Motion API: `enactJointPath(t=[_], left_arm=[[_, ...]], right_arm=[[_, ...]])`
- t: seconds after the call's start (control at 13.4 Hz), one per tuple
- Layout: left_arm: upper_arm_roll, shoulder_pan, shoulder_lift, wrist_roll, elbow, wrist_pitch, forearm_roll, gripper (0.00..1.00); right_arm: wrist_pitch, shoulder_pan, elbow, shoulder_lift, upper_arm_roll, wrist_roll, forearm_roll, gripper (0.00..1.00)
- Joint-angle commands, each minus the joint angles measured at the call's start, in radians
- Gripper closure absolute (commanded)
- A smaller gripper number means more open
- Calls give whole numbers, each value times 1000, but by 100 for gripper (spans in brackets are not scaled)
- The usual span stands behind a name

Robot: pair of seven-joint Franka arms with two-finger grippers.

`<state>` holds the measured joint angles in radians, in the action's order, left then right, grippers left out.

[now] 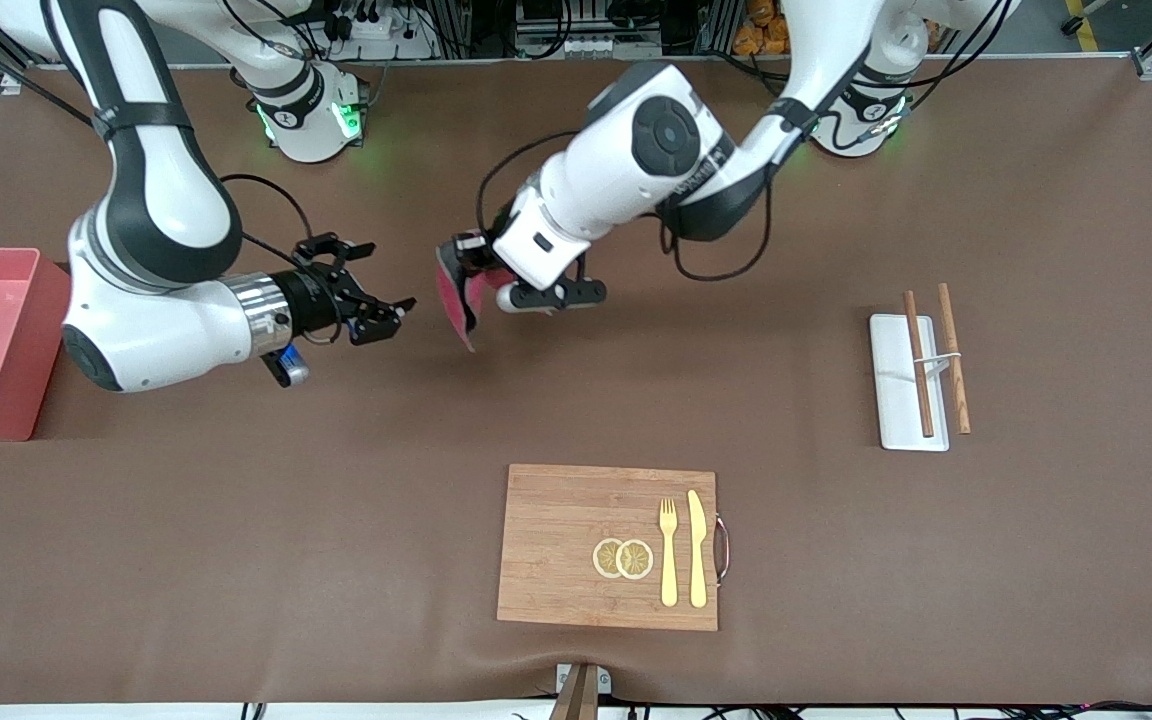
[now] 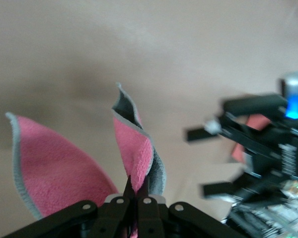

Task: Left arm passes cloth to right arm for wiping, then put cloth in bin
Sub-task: 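Grasp the cloth with the right gripper from the left gripper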

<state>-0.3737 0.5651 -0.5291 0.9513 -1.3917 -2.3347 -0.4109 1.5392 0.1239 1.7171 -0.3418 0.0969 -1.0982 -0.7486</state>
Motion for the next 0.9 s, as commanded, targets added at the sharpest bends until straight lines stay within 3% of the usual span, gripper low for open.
enactJointPath(t=[0.0,0.3,0.52,0.6,0.67,0.75,0.82], left_arm=[[13,50,-11,62,17,-87,-8,100],[16,58,-22,72,16,-110,-6,100],[18,56,-22,70,16,-110,-5,100],[19,56,-23,70,16,-110,-5,100],[19,56,-23,69,16,-110,-3,100],[19,56,-23,69,16,-110,0,100],[21,56,-22,69,16,-110,1,100]], right_arm=[[93,-3,62,6,4,-23,-93,0],[85,11,59,9,14,-75,-118,0],[90,10,58,17,64,-103,-120,0],[93,14,59,17,66,-103,-121,17],[94,14,59,15,81,-103,-121,42],[99,13,61,15,90,-103,-121,83],[101,11,59,15,90,-101,-120,100]])
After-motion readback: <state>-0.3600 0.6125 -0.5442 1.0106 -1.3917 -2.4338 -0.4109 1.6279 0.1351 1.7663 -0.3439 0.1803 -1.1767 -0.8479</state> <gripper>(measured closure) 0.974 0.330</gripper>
